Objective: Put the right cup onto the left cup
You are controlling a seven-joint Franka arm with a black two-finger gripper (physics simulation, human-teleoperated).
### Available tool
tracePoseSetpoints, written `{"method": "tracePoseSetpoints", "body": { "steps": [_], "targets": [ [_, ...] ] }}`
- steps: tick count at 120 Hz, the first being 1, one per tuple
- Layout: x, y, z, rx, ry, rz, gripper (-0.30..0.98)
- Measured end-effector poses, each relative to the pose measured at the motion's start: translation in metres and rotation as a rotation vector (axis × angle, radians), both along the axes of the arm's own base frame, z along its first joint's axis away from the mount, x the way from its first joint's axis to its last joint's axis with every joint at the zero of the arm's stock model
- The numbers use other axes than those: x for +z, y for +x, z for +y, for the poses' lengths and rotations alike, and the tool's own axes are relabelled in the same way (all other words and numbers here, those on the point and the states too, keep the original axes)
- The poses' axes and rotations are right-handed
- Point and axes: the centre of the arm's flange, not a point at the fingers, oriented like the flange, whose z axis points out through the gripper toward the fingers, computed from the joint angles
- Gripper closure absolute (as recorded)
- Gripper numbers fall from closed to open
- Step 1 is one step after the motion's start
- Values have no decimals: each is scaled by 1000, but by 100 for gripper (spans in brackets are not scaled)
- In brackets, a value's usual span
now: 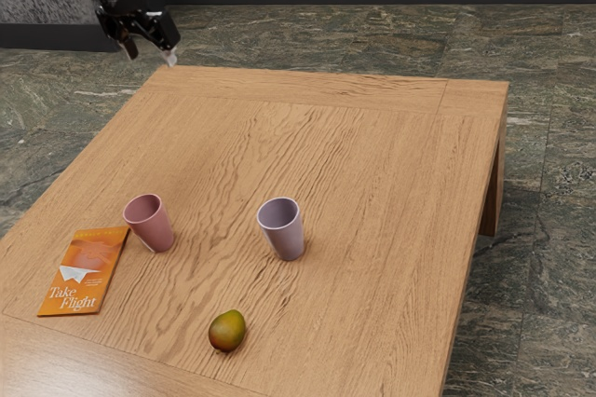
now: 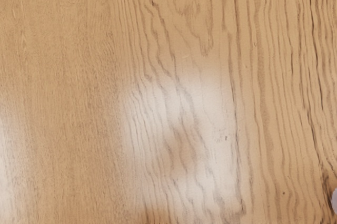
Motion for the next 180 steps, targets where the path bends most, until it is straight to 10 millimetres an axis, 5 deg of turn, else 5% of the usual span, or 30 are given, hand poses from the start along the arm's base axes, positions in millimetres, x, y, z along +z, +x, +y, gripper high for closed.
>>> {"method": "tracePoseSetpoints", "body": {
  "steps": [10,37,76,95,139,180],
  "targets": [
    [-2,-4,-23,-48,6,3,2],
    [-48,-1,-67,-49,1,44,2],
    [-141,-30,-193,98,-44,111,2],
    [-197,-49,-197,244,-72,164,2],
    [-214,-89,-245,354,-94,154,2],
    [-242,-69,-235,469,-83,109,3]
  ]
}}
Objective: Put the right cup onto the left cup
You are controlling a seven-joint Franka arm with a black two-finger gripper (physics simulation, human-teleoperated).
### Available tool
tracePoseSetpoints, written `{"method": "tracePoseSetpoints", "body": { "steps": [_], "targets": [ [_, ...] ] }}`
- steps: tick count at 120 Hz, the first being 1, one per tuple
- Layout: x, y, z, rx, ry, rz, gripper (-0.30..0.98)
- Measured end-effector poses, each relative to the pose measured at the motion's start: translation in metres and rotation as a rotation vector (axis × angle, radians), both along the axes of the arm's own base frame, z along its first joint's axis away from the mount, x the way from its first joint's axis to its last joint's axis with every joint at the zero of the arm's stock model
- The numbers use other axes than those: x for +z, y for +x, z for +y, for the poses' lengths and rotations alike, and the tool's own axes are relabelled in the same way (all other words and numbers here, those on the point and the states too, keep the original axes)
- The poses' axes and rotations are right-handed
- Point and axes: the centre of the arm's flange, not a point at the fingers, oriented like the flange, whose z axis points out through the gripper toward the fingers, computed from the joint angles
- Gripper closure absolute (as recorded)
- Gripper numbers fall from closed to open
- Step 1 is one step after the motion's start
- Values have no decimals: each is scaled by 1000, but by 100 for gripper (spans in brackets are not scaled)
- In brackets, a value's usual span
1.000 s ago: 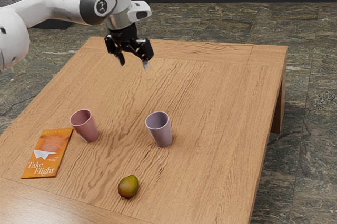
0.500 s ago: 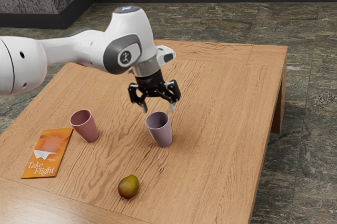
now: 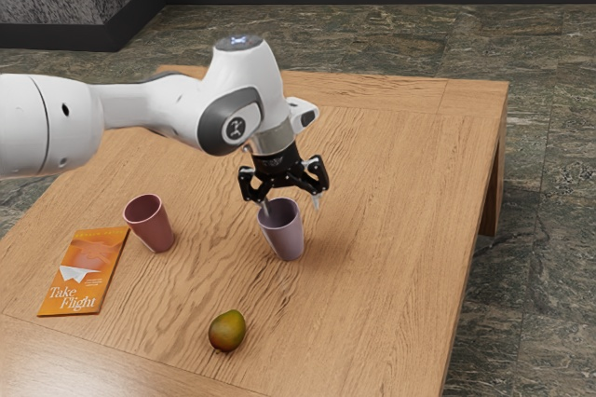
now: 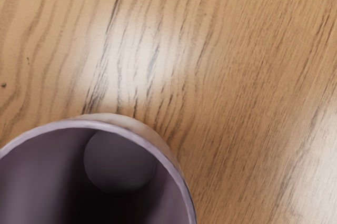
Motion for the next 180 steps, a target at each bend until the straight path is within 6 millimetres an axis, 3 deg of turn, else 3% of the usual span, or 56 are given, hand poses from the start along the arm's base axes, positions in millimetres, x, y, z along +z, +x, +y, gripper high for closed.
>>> {"method": "tracePoseSetpoints", "body": {
  "steps": [29,88,126,152,160,173,180],
  "targets": [
    [-19,7,-5,35,3,-26,7],
    [-46,9,5,107,12,-3,63],
    [-45,9,6,125,14,-2,76],
    [-29,6,8,126,21,-2,78],
    [-13,4,11,119,30,-8,78],
    [23,0,35,133,58,-24,78],
    [33,0,54,154,78,-19,78]
  ]
}}
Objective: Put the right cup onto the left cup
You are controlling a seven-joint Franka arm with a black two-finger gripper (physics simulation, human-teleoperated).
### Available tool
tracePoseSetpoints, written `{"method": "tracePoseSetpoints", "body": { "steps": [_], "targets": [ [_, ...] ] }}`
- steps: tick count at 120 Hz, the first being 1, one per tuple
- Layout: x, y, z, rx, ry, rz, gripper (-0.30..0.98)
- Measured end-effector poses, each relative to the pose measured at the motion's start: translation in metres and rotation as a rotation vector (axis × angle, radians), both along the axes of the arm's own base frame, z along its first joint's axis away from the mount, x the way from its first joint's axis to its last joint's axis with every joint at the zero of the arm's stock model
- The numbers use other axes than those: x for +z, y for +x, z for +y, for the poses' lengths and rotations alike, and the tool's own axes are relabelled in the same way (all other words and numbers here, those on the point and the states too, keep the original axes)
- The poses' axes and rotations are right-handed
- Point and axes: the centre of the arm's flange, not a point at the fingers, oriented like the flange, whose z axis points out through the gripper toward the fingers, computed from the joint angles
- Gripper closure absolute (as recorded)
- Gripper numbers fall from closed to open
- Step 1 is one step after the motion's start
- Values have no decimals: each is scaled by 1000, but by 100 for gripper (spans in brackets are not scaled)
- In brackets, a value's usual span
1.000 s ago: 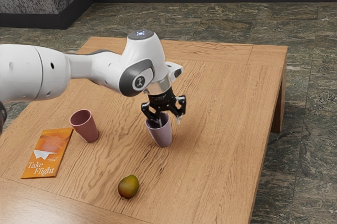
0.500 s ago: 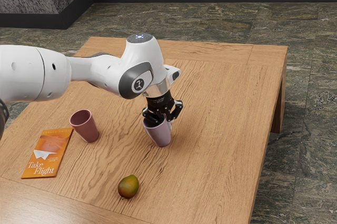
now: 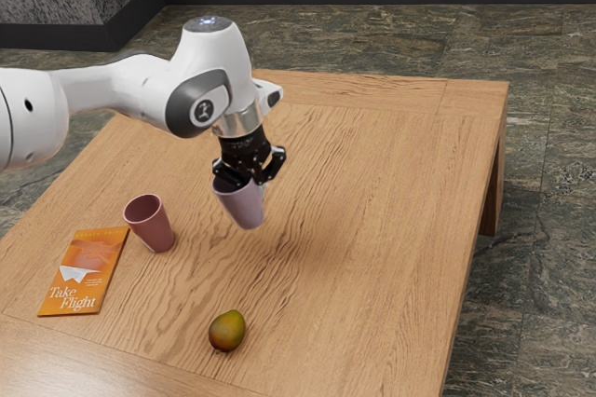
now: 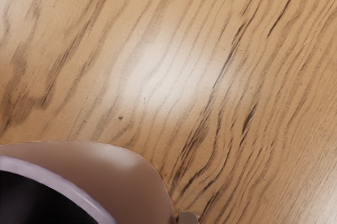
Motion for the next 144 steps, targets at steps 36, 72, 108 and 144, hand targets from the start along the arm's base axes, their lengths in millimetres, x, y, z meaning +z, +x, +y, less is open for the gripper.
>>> {"method": "tracePoseSetpoints", "body": {
  "steps": [36,72,108,144],
  "targets": [
    [30,11,104,160,58,34,78],
    [39,1,215,343,66,68,78],
    [34,-9,265,422,64,86,78],
    [34,-2,201,293,67,84,78]
  ]
}}
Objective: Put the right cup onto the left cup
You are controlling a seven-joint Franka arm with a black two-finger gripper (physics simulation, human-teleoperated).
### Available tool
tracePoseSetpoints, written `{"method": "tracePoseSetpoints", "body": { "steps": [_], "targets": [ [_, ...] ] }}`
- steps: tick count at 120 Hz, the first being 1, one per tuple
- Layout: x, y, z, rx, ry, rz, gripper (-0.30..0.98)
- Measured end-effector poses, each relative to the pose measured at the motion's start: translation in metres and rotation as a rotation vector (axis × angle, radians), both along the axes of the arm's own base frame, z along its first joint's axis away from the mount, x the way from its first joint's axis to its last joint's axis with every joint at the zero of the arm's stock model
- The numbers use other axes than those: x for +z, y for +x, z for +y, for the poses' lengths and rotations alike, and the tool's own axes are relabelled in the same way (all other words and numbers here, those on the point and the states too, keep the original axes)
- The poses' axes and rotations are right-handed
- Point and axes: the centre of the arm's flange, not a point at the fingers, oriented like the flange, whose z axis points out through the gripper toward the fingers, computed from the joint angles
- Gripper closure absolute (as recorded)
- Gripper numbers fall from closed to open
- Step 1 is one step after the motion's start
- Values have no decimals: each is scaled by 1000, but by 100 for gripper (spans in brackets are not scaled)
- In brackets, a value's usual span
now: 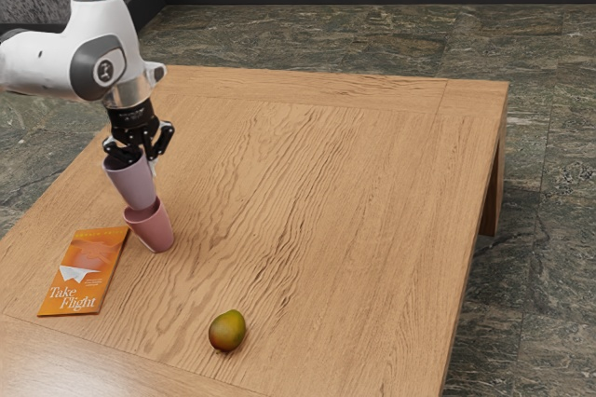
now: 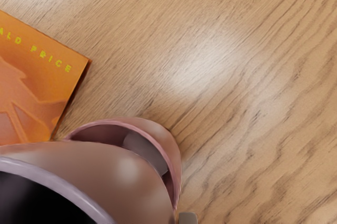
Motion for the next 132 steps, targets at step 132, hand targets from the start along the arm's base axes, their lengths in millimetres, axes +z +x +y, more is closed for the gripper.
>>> {"method": "tracePoseSetpoints", "body": {
  "steps": [132],
  "targets": [
    [-18,-2,-1,-9,-8,8,78]
  ]
}}
